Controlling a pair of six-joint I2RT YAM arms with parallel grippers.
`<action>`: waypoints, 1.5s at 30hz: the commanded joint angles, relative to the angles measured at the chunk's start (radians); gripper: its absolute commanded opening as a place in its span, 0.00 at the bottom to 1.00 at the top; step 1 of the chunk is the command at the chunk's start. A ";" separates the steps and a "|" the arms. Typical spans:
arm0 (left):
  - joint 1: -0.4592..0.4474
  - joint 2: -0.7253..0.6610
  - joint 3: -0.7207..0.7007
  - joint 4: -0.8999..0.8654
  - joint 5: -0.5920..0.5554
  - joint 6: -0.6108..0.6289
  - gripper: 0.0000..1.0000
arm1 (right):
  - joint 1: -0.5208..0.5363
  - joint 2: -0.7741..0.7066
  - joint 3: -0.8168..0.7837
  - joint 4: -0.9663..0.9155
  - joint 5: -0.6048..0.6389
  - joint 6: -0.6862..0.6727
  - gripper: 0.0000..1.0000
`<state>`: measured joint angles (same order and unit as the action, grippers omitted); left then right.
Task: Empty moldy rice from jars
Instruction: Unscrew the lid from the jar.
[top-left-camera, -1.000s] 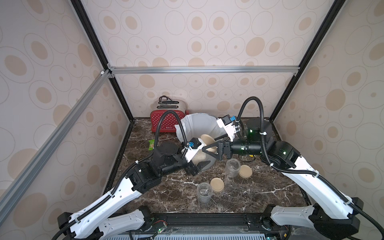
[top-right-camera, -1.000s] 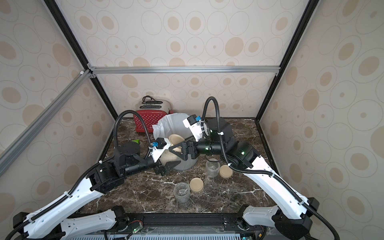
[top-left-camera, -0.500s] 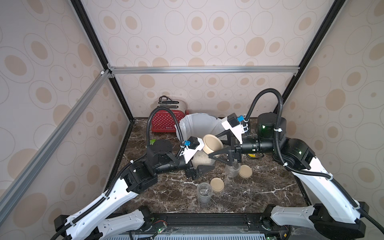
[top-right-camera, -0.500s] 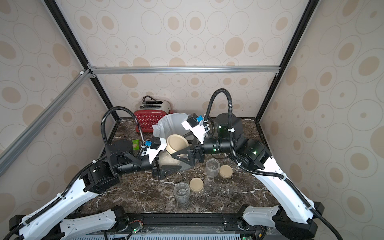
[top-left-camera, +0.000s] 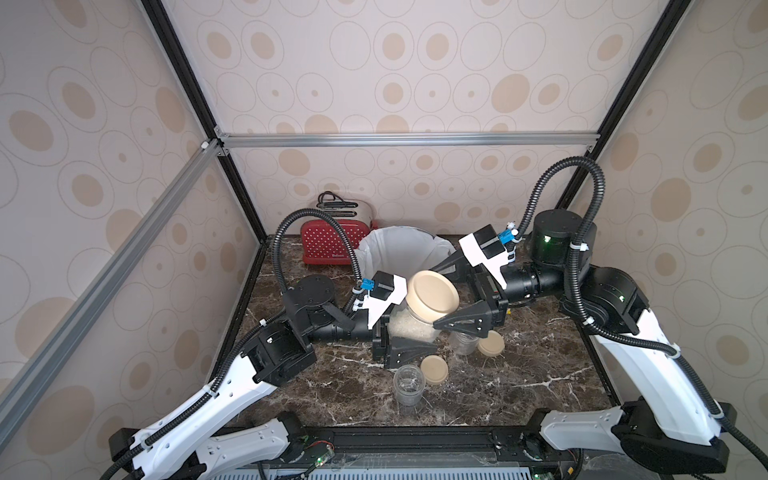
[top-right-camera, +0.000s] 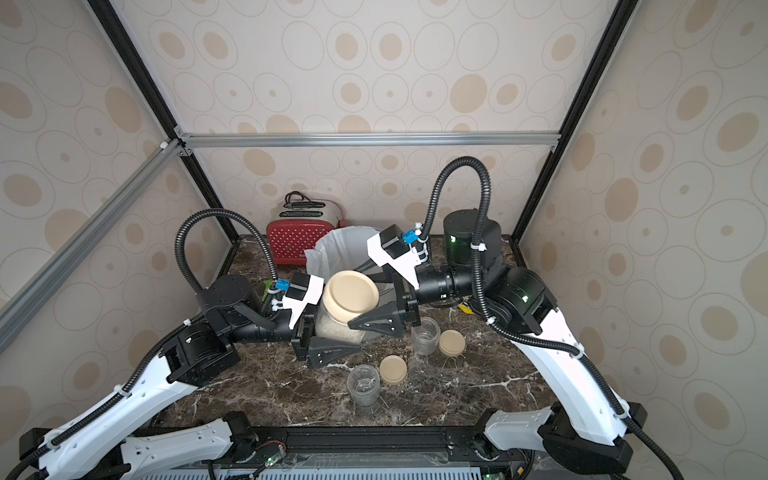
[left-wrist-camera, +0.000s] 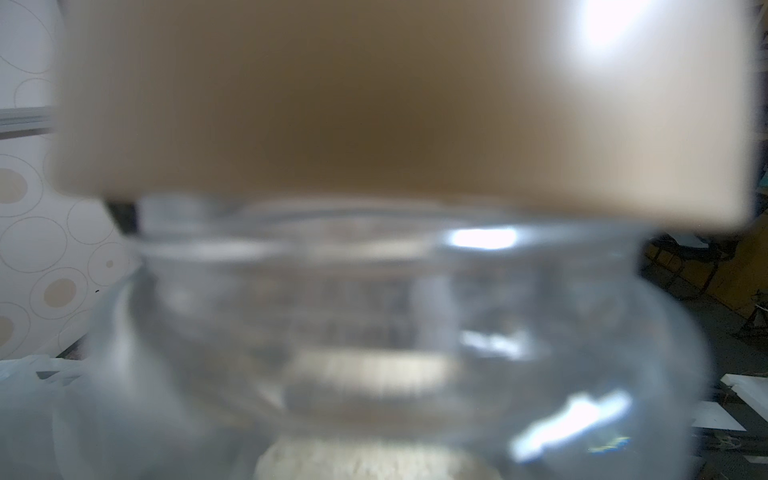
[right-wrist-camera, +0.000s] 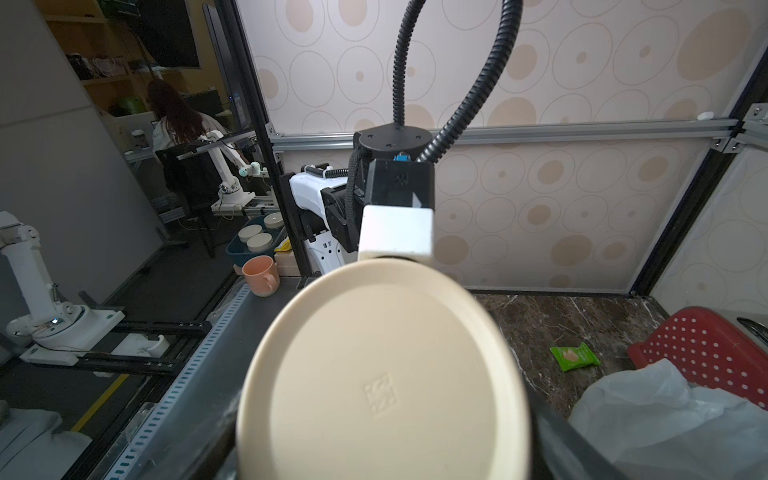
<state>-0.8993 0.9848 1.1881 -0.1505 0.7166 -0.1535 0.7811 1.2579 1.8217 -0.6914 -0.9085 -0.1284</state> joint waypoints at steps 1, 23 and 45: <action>-0.004 0.014 -0.004 0.046 -0.038 -0.024 0.32 | 0.023 -0.015 -0.042 0.089 -0.064 0.005 0.73; -0.004 -0.052 -0.069 0.046 -0.120 -0.015 0.32 | 0.020 -0.031 -0.069 0.299 0.006 0.088 0.71; -0.005 -0.153 -0.065 -0.025 -0.224 0.027 0.32 | 0.010 -0.083 -0.087 0.238 0.197 0.044 0.71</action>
<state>-0.8997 0.8810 1.0641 -0.2230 0.5144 -0.1635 0.7906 1.2072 1.7416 -0.4503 -0.7654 -0.0551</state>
